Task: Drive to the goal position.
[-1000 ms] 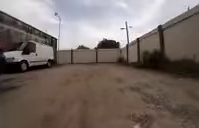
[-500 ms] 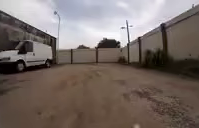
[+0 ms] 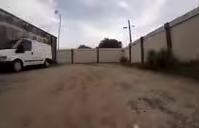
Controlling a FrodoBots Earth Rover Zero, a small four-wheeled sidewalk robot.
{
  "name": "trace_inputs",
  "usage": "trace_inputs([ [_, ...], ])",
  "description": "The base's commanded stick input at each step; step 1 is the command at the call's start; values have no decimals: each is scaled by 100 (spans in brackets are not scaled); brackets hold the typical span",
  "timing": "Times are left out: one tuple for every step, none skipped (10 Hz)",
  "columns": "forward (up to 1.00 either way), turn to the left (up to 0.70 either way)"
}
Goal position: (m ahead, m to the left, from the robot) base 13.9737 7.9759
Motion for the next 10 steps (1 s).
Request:
trace_inputs([
  [70,-35],
  [70,-35],
  [70,-35],
  [70,-35],
  [70,-35],
  [70,-35],
  [70,-35],
  [70,-35],
  [70,-26],
  [70,0],
])
